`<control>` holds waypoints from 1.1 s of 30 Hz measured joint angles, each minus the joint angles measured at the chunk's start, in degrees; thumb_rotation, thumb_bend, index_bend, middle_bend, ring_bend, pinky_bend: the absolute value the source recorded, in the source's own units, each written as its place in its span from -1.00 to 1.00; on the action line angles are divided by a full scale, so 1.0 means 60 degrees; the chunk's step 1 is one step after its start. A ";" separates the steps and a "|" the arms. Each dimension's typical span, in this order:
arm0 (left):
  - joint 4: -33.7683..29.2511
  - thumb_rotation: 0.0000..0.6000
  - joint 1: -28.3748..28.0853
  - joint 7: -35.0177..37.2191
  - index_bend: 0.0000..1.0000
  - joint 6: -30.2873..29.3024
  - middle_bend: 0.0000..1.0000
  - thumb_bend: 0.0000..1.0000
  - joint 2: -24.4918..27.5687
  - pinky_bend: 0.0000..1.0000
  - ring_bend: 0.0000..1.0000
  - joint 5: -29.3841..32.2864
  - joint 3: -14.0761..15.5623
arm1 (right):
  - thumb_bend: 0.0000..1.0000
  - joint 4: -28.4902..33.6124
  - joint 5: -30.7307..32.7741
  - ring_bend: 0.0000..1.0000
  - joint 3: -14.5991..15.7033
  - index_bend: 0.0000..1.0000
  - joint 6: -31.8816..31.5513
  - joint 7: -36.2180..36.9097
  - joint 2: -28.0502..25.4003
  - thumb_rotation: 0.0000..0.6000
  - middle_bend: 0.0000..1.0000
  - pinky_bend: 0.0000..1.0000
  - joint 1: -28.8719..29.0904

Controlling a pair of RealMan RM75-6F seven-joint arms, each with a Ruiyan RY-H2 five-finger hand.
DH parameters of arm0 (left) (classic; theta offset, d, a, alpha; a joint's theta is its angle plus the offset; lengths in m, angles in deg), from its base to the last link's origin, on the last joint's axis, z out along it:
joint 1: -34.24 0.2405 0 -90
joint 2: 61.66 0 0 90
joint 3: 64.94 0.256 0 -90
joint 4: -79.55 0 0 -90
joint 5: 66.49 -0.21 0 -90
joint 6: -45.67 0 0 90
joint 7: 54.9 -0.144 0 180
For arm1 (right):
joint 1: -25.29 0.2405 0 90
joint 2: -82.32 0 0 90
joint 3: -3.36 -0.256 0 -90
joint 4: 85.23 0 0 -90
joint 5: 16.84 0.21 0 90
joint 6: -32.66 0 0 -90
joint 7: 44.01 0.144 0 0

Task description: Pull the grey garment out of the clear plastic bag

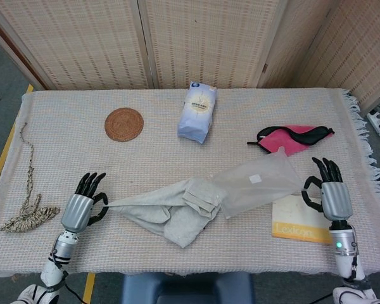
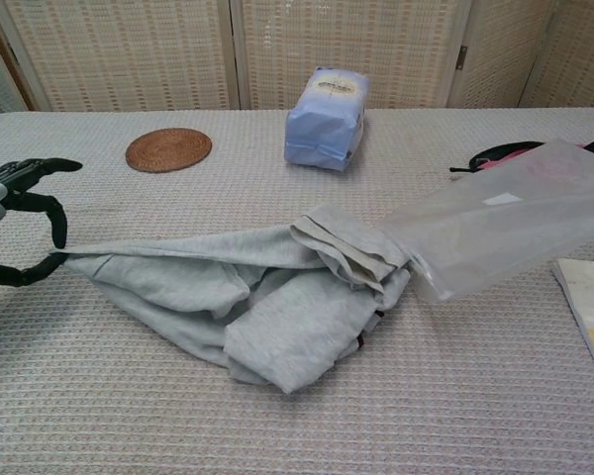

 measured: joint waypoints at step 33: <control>-0.7833 1.00 0.1238 -0.2705 -0.88 0.1200 -1.00 -0.77 0.5406 -1.00 -1.00 0.1931 0.0411 | -0.66 0.5775 -0.0514 -1.00 0.1060 -1.00 -0.1488 -0.4948 -0.3020 1.00 -1.00 -1.00 -0.1794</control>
